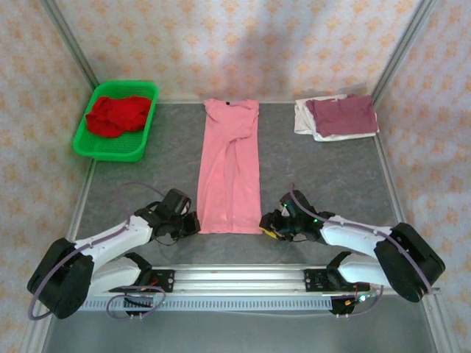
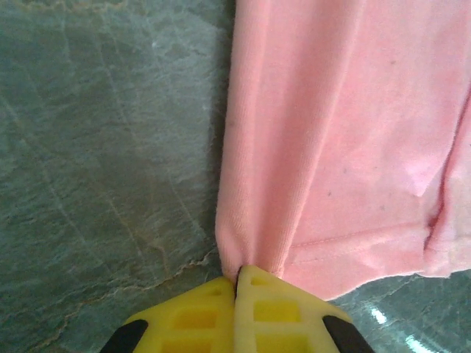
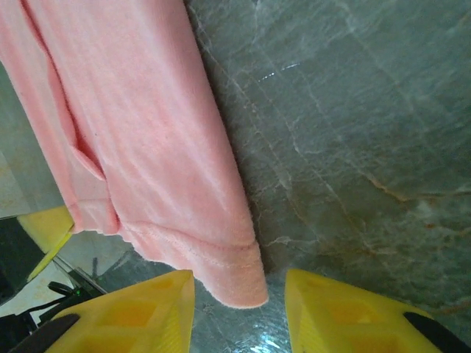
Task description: Fold and stack the t-shirts
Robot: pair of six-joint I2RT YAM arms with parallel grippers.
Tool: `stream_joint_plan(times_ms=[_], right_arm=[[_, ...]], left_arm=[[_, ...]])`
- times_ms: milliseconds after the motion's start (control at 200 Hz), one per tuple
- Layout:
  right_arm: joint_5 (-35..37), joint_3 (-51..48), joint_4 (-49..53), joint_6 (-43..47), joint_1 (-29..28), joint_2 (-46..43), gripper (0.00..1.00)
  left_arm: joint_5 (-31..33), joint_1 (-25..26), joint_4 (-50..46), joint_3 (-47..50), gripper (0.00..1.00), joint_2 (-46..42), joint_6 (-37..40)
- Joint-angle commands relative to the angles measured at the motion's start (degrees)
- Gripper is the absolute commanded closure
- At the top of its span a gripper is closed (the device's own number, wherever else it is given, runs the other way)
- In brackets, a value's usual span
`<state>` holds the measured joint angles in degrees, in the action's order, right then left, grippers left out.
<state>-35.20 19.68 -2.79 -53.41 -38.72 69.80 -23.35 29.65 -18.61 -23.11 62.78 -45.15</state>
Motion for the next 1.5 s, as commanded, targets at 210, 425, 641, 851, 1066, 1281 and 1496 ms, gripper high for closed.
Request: stream_joint_plan(times_ms=[210,425,641,851,1066,1281,1496], right_arm=[[-0.6,-0.1,-8.1,-2.0,-1.6,5.3,0.68],[0.2,1.5,-10.1,-3.2,-3.2,7.1,0.69],[1.7,3.6,-9.9,-4.0,-5.6,10.3,0.73],[3.0,5.6,-6.6,-4.6,-6.4,9.7,0.78],[5.2,8.1,0.4,-3.5,-6.6,7.2,0.89],[7.8,8.6,6.0,-3.2,-6.6,2.5,1.00],[6.7,6.1,6.8,-3.4,-6.6,-0.4,1.00]], left_arm=[[1.2,0.5,-0.6,1.6,1.00,-1.8,0.2],[1.3,0.5,0.1,2.1,1.00,-2.2,0.1],[1.4,0.5,0.1,2.1,1.00,-2.2,0.1],[1.2,0.5,0.1,2.3,1.00,-2.7,0.1],[1.5,0.5,-0.2,2.2,1.00,-3.2,-0.1],[2.3,0.5,-3.1,1.8,1.00,-8.0,0.1],[0.7,0.5,-7.7,2.1,1.00,-9.8,0.6]])
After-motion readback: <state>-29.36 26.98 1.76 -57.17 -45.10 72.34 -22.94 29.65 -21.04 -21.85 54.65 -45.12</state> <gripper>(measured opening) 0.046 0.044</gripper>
